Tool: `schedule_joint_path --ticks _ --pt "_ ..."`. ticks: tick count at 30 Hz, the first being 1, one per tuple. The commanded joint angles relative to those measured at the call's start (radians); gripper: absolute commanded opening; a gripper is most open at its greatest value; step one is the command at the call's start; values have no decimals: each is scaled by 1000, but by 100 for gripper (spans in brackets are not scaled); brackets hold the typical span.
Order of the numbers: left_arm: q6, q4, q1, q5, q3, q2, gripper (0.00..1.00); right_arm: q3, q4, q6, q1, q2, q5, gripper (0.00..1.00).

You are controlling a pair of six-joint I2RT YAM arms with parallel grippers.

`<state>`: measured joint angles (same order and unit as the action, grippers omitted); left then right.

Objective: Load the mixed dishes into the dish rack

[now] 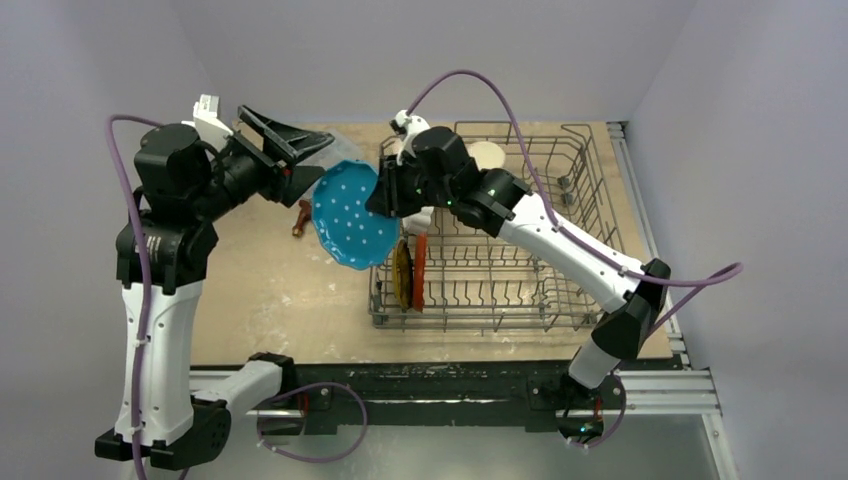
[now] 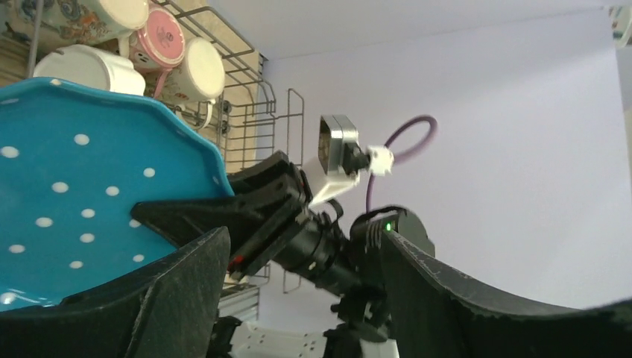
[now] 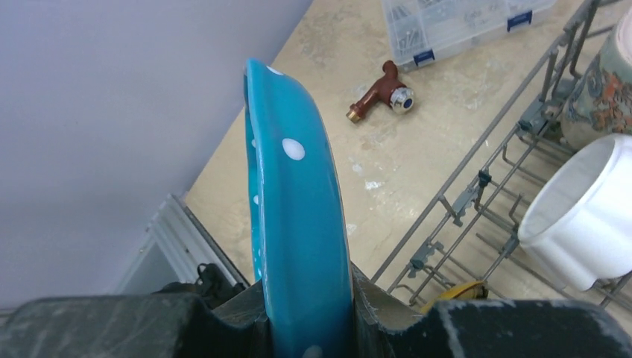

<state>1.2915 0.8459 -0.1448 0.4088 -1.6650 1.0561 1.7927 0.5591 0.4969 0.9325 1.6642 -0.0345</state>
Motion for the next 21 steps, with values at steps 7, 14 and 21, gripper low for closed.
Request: schedule_joint_path --ticks 7,14,21 --pt "-383 207 11 -10 -132 41 73 -179 -331 308 -239 -165 -504 0" --pt "-361 216 2 97 49 38 72 -321 -525 448 -397 -238 -775 0" --pt "-271 111 -93 99 212 4 72 -359 -612 477 -433 -291 -850 0"
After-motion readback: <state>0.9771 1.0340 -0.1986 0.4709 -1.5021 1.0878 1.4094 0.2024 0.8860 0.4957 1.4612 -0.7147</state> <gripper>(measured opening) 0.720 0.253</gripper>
